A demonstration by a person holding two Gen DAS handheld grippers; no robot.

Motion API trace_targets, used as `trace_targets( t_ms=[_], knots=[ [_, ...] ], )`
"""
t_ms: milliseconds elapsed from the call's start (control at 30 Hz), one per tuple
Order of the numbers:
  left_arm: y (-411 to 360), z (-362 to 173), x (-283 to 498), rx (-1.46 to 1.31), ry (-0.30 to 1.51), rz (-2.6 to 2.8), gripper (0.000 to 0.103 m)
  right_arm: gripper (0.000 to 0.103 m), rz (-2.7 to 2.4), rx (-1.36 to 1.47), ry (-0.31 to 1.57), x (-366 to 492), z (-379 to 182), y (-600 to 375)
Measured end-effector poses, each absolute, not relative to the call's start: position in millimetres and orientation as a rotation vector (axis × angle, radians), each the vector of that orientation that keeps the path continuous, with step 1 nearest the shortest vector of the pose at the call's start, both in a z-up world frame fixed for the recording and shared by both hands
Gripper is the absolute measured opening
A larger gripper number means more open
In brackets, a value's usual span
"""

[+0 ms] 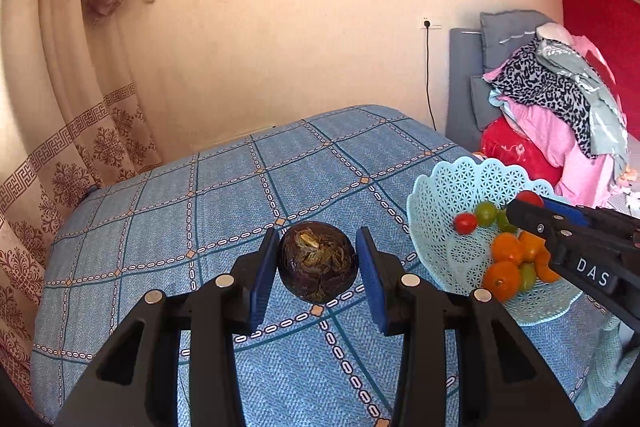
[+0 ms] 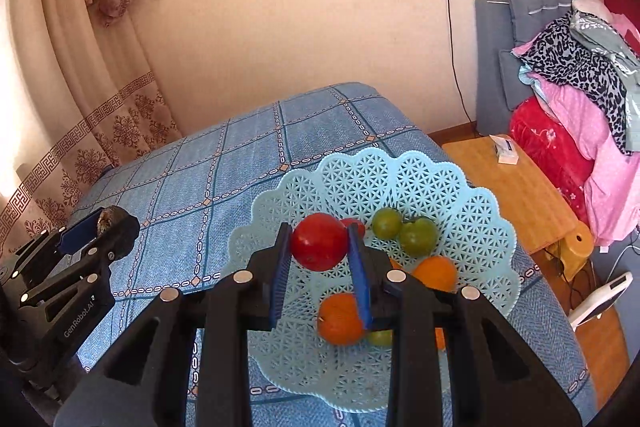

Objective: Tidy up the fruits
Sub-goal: 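Carry the dark fruit and red tomato over the blue basket with both tools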

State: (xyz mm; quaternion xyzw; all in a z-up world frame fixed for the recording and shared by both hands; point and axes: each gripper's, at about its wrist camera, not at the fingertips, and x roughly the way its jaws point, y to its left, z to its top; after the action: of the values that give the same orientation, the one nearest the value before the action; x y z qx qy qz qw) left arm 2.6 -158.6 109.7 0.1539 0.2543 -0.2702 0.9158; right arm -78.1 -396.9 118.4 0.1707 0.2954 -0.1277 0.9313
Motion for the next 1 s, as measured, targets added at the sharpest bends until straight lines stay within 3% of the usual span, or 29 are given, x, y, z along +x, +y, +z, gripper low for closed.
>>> trace_targets(
  t_ms=[1000],
  knots=[
    [-242,88,-36,0.453,0.536,-0.644,0.040,0.029,-0.328,0.365,0.562,-137,100,-444]
  ],
)
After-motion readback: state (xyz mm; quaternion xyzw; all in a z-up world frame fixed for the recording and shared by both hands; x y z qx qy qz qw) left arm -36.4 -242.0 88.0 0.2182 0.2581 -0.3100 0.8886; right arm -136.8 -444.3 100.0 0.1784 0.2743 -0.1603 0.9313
